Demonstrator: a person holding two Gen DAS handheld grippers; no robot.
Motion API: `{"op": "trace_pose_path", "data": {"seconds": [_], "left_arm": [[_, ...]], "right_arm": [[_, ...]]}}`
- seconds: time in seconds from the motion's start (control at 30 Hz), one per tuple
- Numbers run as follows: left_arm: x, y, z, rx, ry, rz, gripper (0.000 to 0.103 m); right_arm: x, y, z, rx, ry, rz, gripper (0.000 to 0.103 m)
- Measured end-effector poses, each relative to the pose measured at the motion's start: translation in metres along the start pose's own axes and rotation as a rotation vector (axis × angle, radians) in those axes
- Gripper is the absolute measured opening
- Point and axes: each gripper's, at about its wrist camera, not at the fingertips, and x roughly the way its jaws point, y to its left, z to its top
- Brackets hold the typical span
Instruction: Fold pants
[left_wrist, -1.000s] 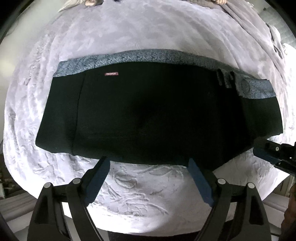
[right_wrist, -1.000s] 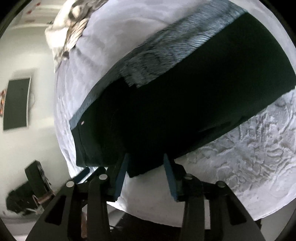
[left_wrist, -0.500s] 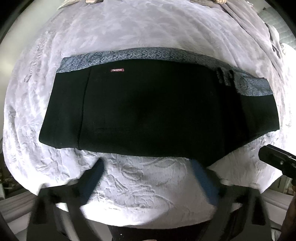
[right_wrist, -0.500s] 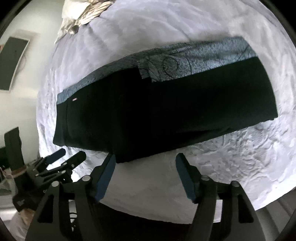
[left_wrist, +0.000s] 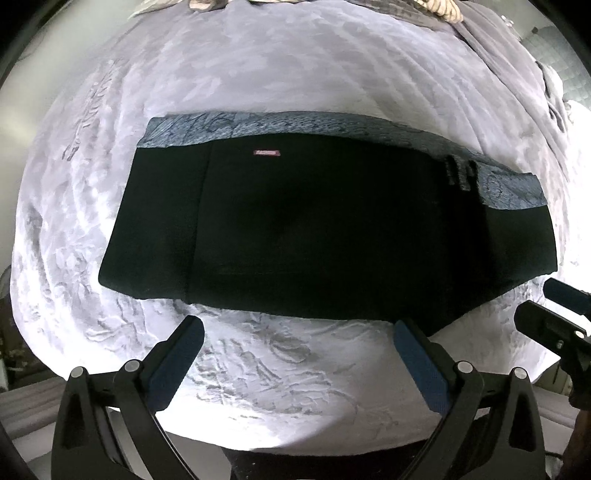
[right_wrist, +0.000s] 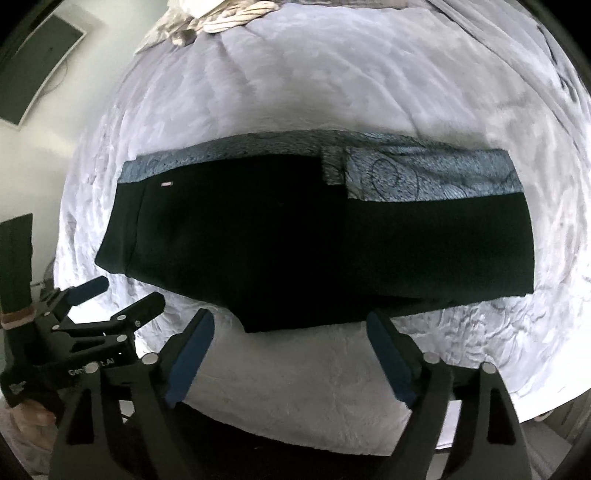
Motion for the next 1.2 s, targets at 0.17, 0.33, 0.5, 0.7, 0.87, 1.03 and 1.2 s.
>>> {"op": "trace_pose_path", "data": {"seconds": [0.17,0.33,0.5,0.7,0.87,1.03,1.2], "left_arm": [[0.001,0.01,-0.002,-0.012,0.0,0.01,0.103],[0.001,0.015,-0.002,-0.023,0.0,0.013,0.103],[0.002,0.018,-0.003,-0.027,0.002,0.015,0.103],[0.004,0.021,-0.003,-0.039,0.013,0.016,0.103],[0.006,0.022,-0.003,-0.041,0.016,0.017,0.103],[0.007,0.023,-0.004,-0.04,0.018,0.016,0.103],[0.007,0.023,-0.004,-0.042,0.019,0.017,0.103]], "right_arm": [[0.001,0.01,0.002,-0.033,0.0,-0.038,0.091],[0.004,0.016,0.003,-0.048,0.014,-0.06,0.091],[0.009,0.018,0.002,-0.048,0.037,-0.071,0.091],[0.013,0.02,0.0,-0.048,0.054,-0.082,0.091],[0.015,0.018,-0.002,-0.038,0.066,-0.088,0.091],[0.016,0.017,-0.004,-0.029,0.069,-0.089,0.091],[0.016,0.017,-0.005,-0.026,0.07,-0.088,0.091]]}}
